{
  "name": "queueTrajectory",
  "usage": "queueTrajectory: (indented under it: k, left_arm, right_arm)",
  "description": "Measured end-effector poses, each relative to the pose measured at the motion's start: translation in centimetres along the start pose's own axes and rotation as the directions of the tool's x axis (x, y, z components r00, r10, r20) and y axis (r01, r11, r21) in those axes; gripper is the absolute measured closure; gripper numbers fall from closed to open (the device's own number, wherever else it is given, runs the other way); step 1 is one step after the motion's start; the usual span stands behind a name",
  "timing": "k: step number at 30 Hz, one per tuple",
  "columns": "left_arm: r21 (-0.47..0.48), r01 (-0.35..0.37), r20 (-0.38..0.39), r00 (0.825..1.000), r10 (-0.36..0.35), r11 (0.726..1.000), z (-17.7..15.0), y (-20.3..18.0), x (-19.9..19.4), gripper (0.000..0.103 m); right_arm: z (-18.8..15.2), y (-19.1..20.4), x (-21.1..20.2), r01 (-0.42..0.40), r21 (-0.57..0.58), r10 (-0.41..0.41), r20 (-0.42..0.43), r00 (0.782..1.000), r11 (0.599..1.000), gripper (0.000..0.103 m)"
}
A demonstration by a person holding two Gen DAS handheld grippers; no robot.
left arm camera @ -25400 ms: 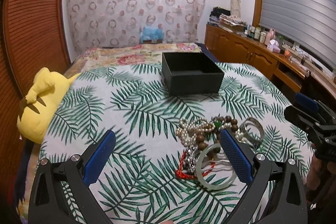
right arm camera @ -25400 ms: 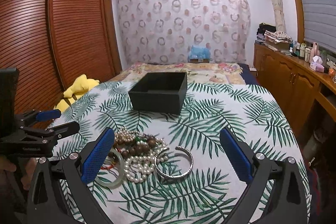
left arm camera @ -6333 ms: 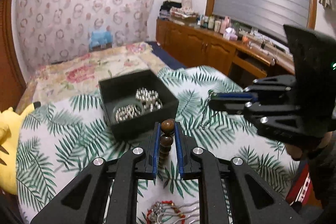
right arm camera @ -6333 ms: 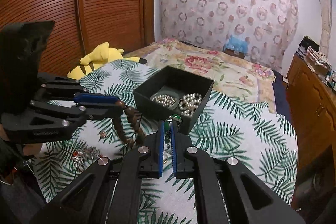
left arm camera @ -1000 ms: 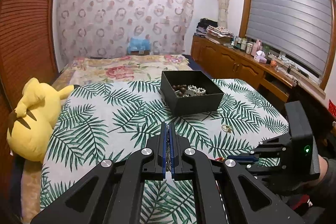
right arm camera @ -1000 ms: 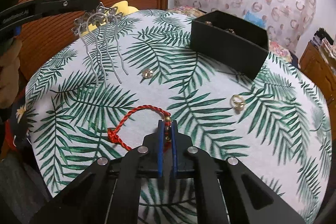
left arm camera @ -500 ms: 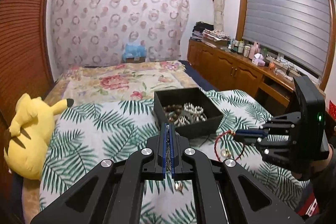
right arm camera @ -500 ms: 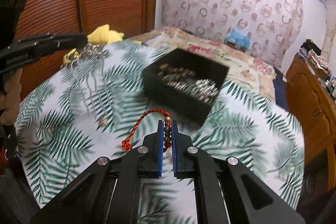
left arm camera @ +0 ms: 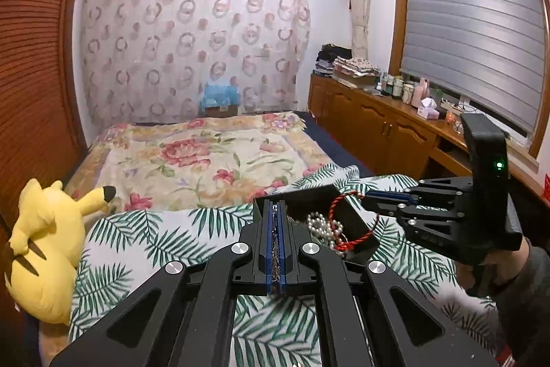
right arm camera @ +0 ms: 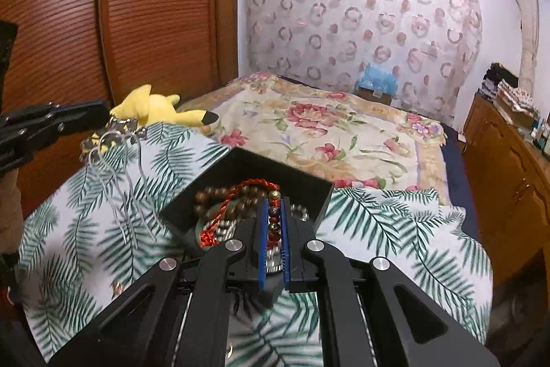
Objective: Organize jewelry
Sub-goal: 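Carry the comb and red cord bracelet into the black box and release both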
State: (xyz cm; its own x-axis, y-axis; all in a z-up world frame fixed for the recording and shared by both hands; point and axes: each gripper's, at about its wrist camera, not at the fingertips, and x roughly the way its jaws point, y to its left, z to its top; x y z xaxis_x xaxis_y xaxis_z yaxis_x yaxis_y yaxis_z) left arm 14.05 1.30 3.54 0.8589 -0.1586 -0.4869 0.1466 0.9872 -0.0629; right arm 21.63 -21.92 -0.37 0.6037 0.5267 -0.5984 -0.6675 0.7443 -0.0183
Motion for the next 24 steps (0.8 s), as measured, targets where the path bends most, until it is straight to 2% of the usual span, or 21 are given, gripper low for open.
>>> queueTrajectory:
  k: [9, 11, 12, 24]
  left_arm:
    - [0.010, -0.002, -0.012, 1.000, 0.002, 1.000, 1.2, 0.1, 2.9, 0.101]
    - [0.009, 0.002, -0.017, 1.000, -0.001, 1.000, 1.3, 0.1, 3.5, 0.101]
    - [0.011, 0.003, -0.021, 1.000, -0.003, 1.000, 1.5, 0.1, 3.8, 0.101]
    - [0.024, 0.037, -0.029, 0.999, -0.036, 0.999, 2.4, -0.9, 6.5, 0.101]
  right_arm:
    - [-0.5, -0.1, 3.3, -0.048, 0.011, 0.048, -0.057, 0.997, 0.999, 0.094]
    - [-0.5, -0.2, 3.6, -0.049, 0.014, 0.050, -0.064, 0.997, 0.999, 0.086]
    - [-0.5, -0.2, 3.6, -0.045, 0.017, 0.046, -0.064, 0.997, 0.999, 0.078]
    - [-0.3, -2.2, 1.0, -0.003, 0.033, 0.004, -0.038, 0.999, 0.999, 0.078]
